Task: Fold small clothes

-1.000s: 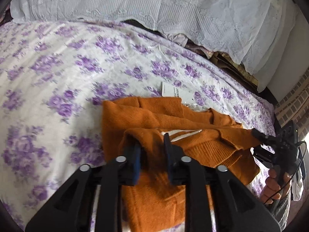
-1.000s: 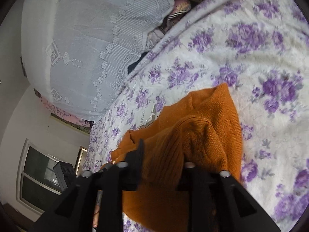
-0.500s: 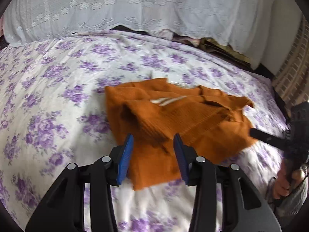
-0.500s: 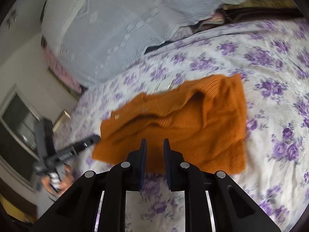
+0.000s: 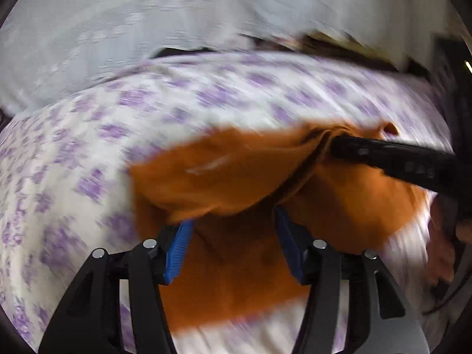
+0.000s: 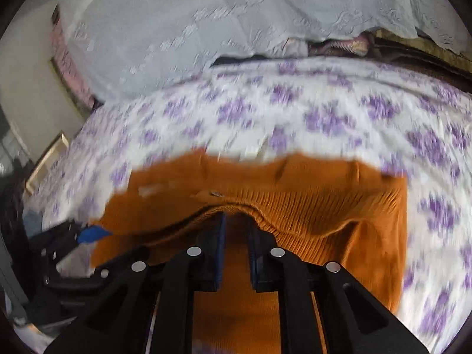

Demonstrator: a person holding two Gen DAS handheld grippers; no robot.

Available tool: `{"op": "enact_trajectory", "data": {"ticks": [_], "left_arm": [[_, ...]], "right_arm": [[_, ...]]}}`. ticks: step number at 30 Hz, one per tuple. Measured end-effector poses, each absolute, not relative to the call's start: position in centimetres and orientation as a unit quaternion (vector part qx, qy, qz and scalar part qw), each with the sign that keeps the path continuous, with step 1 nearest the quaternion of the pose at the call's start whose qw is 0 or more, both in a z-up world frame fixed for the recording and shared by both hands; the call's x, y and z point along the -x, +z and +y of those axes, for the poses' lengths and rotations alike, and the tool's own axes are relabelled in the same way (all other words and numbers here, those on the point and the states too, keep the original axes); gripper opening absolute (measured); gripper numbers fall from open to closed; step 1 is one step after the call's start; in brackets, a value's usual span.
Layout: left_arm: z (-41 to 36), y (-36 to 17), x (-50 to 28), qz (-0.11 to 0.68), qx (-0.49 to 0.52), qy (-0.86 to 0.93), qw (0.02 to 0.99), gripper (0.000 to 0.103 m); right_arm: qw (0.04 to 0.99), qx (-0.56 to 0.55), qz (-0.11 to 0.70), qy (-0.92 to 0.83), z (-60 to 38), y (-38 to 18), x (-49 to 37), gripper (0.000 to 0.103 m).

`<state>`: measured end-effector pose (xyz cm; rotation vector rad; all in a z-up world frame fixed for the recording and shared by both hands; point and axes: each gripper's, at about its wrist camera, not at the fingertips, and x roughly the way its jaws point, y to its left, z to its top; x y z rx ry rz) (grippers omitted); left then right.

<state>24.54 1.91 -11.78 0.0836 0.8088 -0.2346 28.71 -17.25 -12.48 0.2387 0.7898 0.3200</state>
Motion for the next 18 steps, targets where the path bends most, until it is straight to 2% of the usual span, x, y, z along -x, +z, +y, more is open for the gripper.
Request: {"op": "enact_trajectory", "data": {"ticks": [4,7,9,15,16,17,18], "left_arm": [[6.5,-9.8,-29.5,0.398,0.047,-0.029,0.916,0.054],[8.6,-9.3,-29.1,0.395,0.088,-0.052,0.913,0.055],[8.5,-10.0,-28.2,0.397,0.080,-0.056,0.913,0.060],[6.1,-11.7,-28.8,0.417,0.053,-0.067,0.905,0.060],[5.5,-11.8,-29.3,0.418,0.048,-0.068,0.905,0.062],[5.3,-12.0,-29.7,0.420,0.043,-0.064,0.904,0.071],[5.0,-12.7,-30.4,0.429,0.028,-0.044,0.902,0.075]], "right_arm": [[0.900,-0.190,0.367,0.142,-19.5,-11.1,-30.4,0.018],[0.907,-0.187,0.350,0.138,-20.7,-10.8,-28.6,0.019],[0.909,-0.186,0.349,0.131,-21.4,-11.6,-27.7,0.019],[0.894,-0.222,0.367,0.128,-23.0,-13.8,-27.8,0.019],[0.893,-0.227,0.368,0.127,-23.2,-14.0,-28.3,0.019],[0.889,-0.232,0.374,0.125,-23.5,-14.5,-28.7,0.019],[0.885,-0.238,0.382,0.115,-23.9,-15.2,-29.2,0.019]]}}
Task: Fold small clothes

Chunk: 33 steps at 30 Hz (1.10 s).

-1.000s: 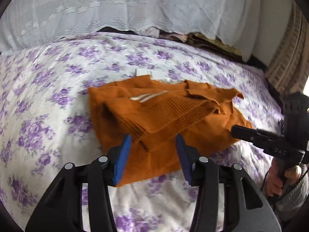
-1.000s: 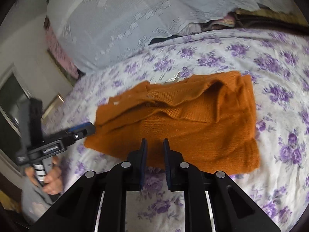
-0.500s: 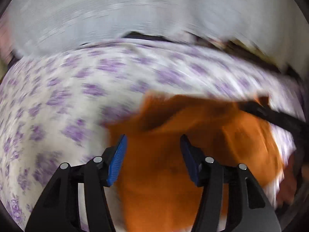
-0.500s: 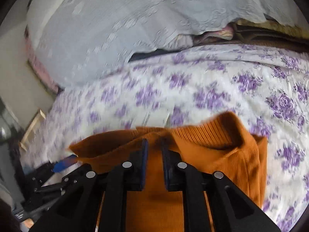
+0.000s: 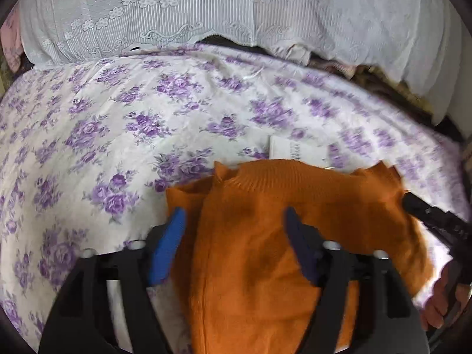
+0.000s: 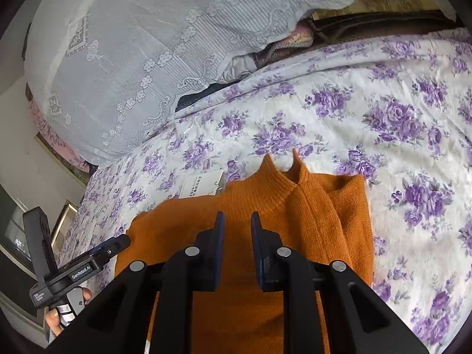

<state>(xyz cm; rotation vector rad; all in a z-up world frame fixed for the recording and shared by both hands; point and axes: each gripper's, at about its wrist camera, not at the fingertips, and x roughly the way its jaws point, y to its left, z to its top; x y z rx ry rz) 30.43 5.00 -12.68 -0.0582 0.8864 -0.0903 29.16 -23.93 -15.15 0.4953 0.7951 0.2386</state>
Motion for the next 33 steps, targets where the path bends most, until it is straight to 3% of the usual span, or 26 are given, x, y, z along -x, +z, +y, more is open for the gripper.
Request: {"op": "enact_trajectory", "data": {"ticks": [1,2,3,5,7,11,16,18,19,25,30,33], "left_arm": [[5.1,-13.5,-31.0,0.438,0.016,-0.019,0.899,0.075],[5.4,-14.6,-31.6,0.452,0.011,0.003,0.892,0.083],[6.6,-16.2,-32.0,0.471,0.047,-0.006,0.881,0.087],[8.3,-16.7,-31.7,0.471,0.100,-0.027,0.876,0.088],[9.1,-15.8,-30.9,0.461,0.115,-0.025,0.879,0.084],[8.9,-13.6,-27.5,0.418,0.100,-0.059,0.901,0.082],[6.6,-15.2,-24.6,0.439,0.054,-0.082,0.893,0.083],[5.8,-17.0,-24.6,0.459,0.020,-0.049,0.887,0.096],[5.9,-17.1,-24.7,0.459,0.024,-0.042,0.887,0.098],[6.8,-15.1,-21.7,0.443,0.070,-0.059,0.892,0.095],[2.5,-15.3,-20.6,0.433,-0.015,-0.064,0.899,0.095],[2.5,-17.0,-21.5,0.463,-0.010,-0.054,0.885,0.098]], "right_arm": [[0.882,-0.245,0.394,0.084,-24.9,-16.3,-29.6,0.015],[0.878,-0.256,0.399,0.068,-25.9,-17.4,-29.8,0.012],[0.869,-0.281,0.399,0.074,-26.9,-18.4,-29.8,0.000],[0.855,-0.320,0.399,0.090,-28.0,-18.8,-29.5,0.000],[0.864,-0.316,0.381,0.091,-28.1,-17.7,-28.5,0.006],[0.882,-0.278,0.359,0.127,-26.2,-15.5,-25.7,0.006],[0.884,-0.220,0.381,0.160,-22.3,-15.5,-22.5,0.010],[0.874,-0.198,0.416,0.153,-21.4,-17.3,-22.5,0.016],[0.881,-0.188,0.406,0.153,-21.1,-17.9,-22.2,0.014],[0.908,-0.142,0.365,0.150,-19.1,-15.0,-19.2,0.019],[0.890,-0.065,0.414,0.179,-14.9,-16.6,-19.7,0.022],[0.876,-0.105,0.432,0.188,-16.0,-17.2,-20.4,0.020]]}}
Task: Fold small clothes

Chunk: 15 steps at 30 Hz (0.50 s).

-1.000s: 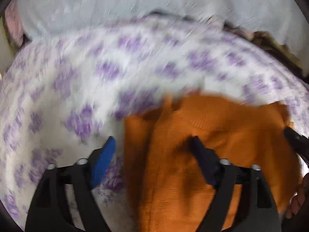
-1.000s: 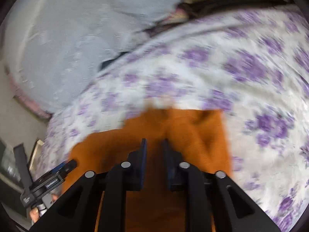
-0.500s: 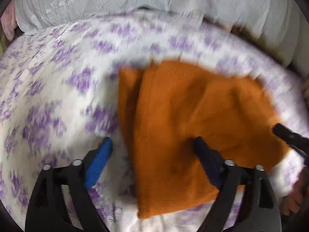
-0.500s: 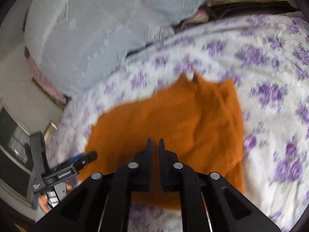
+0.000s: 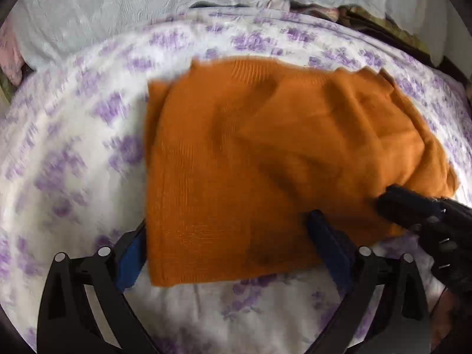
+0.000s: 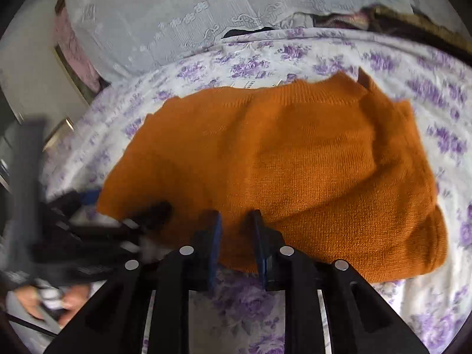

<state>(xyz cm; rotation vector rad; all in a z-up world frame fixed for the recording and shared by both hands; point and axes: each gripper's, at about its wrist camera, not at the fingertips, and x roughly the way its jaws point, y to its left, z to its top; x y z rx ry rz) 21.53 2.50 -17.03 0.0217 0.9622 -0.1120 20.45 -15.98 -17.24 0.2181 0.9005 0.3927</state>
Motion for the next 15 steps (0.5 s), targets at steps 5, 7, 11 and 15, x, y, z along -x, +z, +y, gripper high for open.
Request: {"op": "enact_trajectory", "data": {"ticks": [5,7,11,15], "left_arm": [[5.4,-12.9,-23.2,0.424,0.036,-0.034,0.904,0.097],[6.3,-12.6,-25.0,0.428,0.051,-0.021,0.902,0.097],[8.2,-15.2,-28.7,0.464,0.050,0.050,0.883,0.098],[9.1,-16.6,-28.6,0.459,0.069,0.035,0.885,0.099]], "right_arm": [[0.891,-0.119,0.397,0.184,-16.4,-14.3,-21.4,0.024],[0.891,-0.131,0.394,0.186,-16.0,-13.9,-22.6,0.024],[0.873,-0.138,0.440,0.159,-15.2,-16.7,-26.7,0.020],[0.872,-0.160,0.428,0.174,-15.8,-17.0,-26.5,0.019]]}}
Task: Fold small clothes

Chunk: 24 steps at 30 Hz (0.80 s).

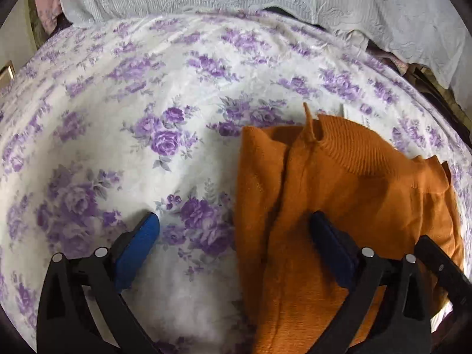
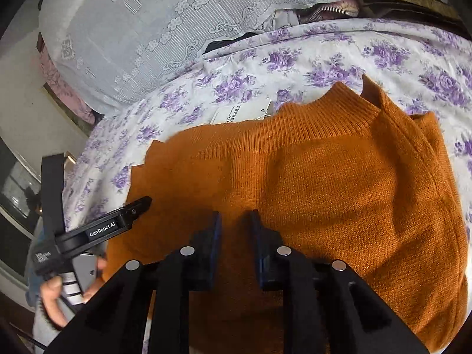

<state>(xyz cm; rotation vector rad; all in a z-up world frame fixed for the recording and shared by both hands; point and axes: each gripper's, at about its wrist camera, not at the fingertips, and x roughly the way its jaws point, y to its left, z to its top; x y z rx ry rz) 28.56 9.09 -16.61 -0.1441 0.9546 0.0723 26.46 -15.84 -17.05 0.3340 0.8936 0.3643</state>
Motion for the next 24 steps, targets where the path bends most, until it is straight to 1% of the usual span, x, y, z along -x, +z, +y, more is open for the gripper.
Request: {"op": "enact_trajectory", "data": {"ticks": [2,3,4,6,9,10,11,14,18,19,21,24], "left_arm": [[8.9,-15.5,-27.5,0.437,0.068,0.036,0.896,0.097],[8.8,-14.5,-26.5,0.417,0.070,0.025,0.906,0.097],[8.6,-13.7,-25.5,0.403,0.071,0.008,0.912,0.097],[7.9,-13.0,-24.3,0.396,0.061,-0.005,0.916,0.097],[6.7,-14.3,-24.1,0.419,0.040,-0.013,0.907,0.097],[6.2,-15.2,-24.6,0.433,0.026,-0.007,0.901,0.098],[5.7,-16.4,-25.1,0.452,0.011,-0.002,0.892,0.099],[6.3,-16.2,-24.5,0.447,0.032,-0.005,0.894,0.099],[5.7,-14.3,-21.5,0.424,0.040,-0.023,0.905,0.098],[5.1,-13.7,-21.0,0.417,0.036,-0.031,0.908,0.098],[3.7,-12.6,-20.0,0.402,0.020,-0.044,0.914,0.098],[0.9,-11.7,-19.8,0.400,-0.002,-0.062,0.915,0.098]], "right_arm": [[0.880,-0.161,0.414,0.168,-16.2,-16.1,-25.5,0.019],[0.890,-0.153,0.396,0.167,-16.5,-15.4,-24.5,0.022],[0.897,-0.142,0.384,0.164,-16.7,-14.8,-23.8,0.022],[0.912,-0.115,0.372,0.133,-17.6,-14.2,-22.9,0.022],[0.906,-0.127,0.394,0.090,-20.1,-15.6,-23.0,0.022],[0.896,-0.148,0.408,0.099,-21.0,-16.6,-23.4,0.021],[0.893,-0.163,0.404,0.110,-21.5,-16.9,-23.6,0.021],[0.891,-0.181,0.400,0.115,-21.9,-16.2,-23.3,0.022],[0.898,-0.216,0.363,0.122,-23.8,-14.5,-20.8,0.033],[0.901,-0.221,0.355,0.116,-24.6,-14.2,-20.1,0.038],[0.904,-0.233,0.342,0.104,-25.8,-13.9,-18.9,0.043],[0.902,-0.258,0.336,0.083,-28.2,-14.2,-17.3,0.056]]}}
